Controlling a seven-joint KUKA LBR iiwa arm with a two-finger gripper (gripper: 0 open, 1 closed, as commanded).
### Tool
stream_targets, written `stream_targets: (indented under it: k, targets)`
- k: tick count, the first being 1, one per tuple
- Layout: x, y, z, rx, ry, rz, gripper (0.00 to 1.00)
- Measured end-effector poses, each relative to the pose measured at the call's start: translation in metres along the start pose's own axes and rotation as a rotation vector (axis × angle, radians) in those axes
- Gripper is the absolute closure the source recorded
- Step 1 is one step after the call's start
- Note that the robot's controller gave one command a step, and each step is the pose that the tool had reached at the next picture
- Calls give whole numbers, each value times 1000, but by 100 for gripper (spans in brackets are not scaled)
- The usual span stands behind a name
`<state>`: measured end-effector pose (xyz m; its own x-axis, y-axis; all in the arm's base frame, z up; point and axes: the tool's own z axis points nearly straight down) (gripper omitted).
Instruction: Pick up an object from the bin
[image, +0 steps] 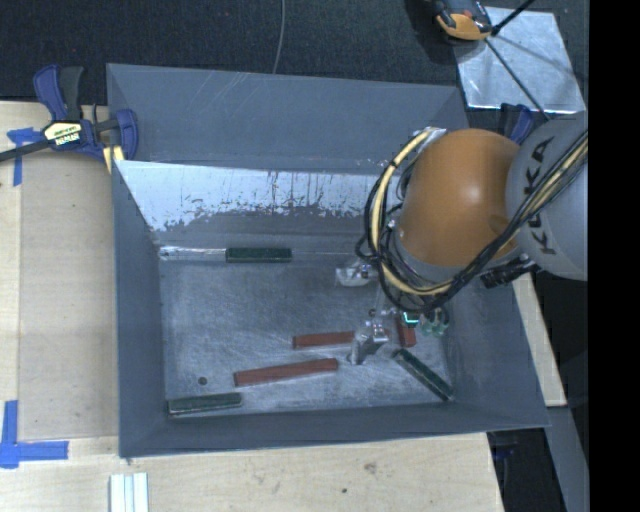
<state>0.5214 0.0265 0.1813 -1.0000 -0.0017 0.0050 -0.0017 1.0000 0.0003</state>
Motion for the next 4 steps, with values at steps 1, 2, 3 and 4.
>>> stream_targets:
  k: [1,2,3,4]
  targets:
    - [-2,0,-4,0,-8,1,0]
    - [-16,-20,105,0,-15,-146,100]
    - [-16,-20,105,0,-15,-145,100]
    - [-5,-21,-41,1,-10,-207,100]
